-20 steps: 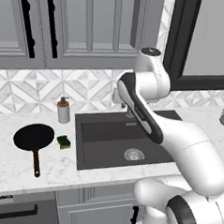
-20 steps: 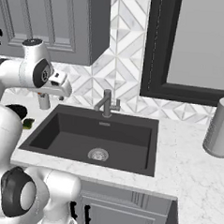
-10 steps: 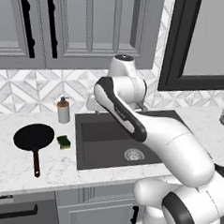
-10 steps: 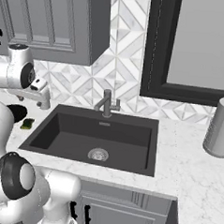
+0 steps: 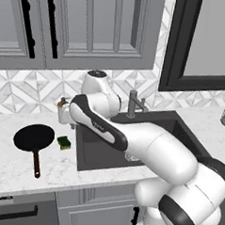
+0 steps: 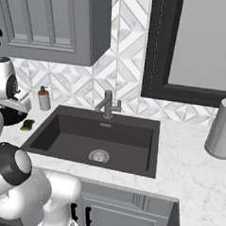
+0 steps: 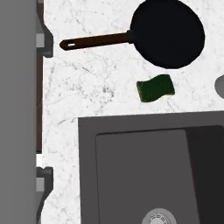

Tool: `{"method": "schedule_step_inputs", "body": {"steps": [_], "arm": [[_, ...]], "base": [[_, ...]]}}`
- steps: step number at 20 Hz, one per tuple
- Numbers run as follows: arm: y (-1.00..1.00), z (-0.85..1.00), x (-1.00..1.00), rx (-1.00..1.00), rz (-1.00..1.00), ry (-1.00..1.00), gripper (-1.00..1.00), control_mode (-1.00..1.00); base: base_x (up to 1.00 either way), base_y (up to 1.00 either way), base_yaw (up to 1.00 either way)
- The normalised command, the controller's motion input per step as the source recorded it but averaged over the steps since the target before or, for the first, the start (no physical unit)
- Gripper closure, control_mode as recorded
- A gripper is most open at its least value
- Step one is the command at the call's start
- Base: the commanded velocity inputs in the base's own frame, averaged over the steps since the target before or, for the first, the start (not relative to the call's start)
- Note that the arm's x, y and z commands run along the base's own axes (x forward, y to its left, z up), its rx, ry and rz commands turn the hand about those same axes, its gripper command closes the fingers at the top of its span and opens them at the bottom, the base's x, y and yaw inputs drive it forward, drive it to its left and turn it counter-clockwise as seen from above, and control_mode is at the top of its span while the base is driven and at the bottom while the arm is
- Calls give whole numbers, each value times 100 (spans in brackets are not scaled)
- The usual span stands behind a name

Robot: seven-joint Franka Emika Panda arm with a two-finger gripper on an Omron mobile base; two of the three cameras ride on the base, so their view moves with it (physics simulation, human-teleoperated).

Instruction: Pick the pan and sponge and place them into the sink. Then turn on the water.

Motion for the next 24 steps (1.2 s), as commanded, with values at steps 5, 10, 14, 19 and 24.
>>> {"method": "schedule_step_inputs", "body": {"steps": [5, 10, 14, 19, 24], "arm": [[65, -14, -10, 0, 11, 3, -100, -100], [76, -41, -42, -5, 22, 7, -100, -100], [80, -42, -14, -2, 6, 2, -100, -100], [54, -36, 1, -2, 1, 0, -100, -100], [15, -20, 26, 0, 0, 0, -100, -100]], "base": [[0, 0, 0], [0, 0, 0], [0, 0, 0], [0, 0, 0], [0, 0, 0]]}}
